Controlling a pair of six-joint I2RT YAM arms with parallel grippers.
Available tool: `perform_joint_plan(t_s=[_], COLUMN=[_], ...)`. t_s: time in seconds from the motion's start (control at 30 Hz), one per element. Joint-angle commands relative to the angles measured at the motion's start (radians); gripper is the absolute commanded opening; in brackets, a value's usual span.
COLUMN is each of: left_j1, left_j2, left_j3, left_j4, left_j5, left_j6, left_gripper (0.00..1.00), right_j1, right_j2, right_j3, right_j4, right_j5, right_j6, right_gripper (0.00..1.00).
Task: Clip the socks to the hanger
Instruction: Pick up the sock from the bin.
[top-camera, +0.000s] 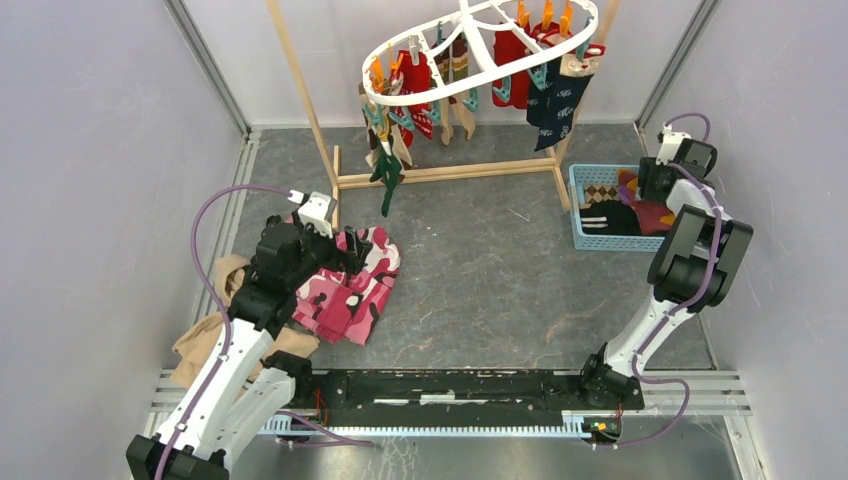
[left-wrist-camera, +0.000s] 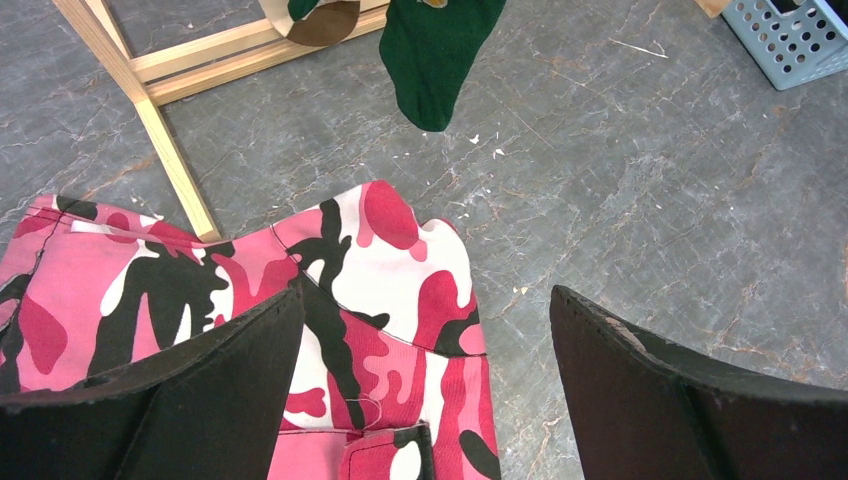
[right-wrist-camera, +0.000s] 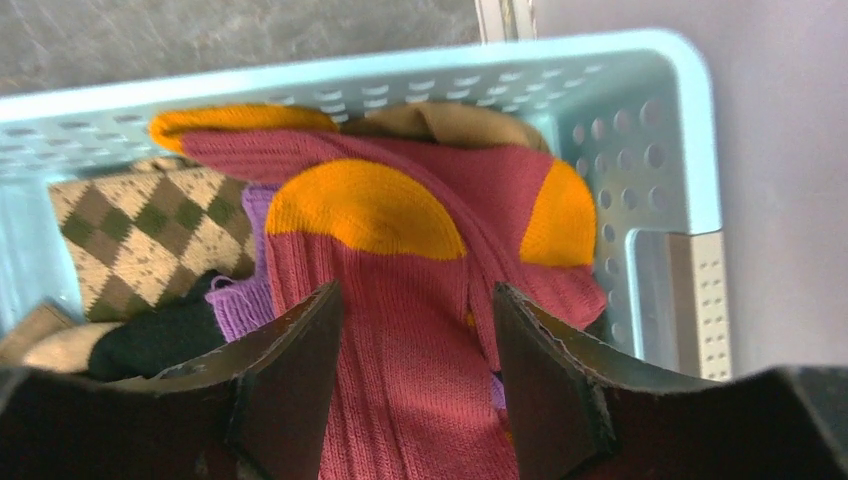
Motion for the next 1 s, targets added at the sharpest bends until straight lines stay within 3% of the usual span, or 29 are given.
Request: perform_joint_plan(t_s=[0.0,0.2,0.37,0.57,0.7,0.87,0.97], left_j1=[0.009,0.010,0.011,0.012,0.012,0.013,0.014], left_j2=[-0.014,-0.012,-0.016,-0.013,-0.011,-0.011,-0.010], left_j3=[-0.001,0.000,-0.001,0.000,0.000,-0.001,-0.001], left_j4=[0.039,0.039,0.039,0.038,0.038,0.038,0.039], left_j5=[0.031,0.038,0.035,0.038,0.038,0.039,0.038], left_j6=[-0.014,-0.015,-0.015,-0.016,-0.015,-0.015,-0.015], left_gripper=[0.97,0.97,0.97,0.97,0.97,0.97,0.97], right_j1=[0.008,0.010,0.009,0.009,0.010,0.007,0.000], right_j2=[0.011,0.071,0.099,0.117,0.117,0.068,-0.017], right_j3=[0.064,0.145,0.170,0.198,0.195,0.147,0.089], right_j4=[-0.052,-0.158,-0.222,-0.286,-0.303,-0.259,-0.190], right_j5=[0.070,0.044,0.008,-0.024,-0.035,-0.072,-0.103], right_j6=[-0.032,-0.059,-0.088,-0.121,-0.143,-0.168,-0.167], right_gripper=[0.63,0.61,0.44,0.34,0.20,0.01,0.00])
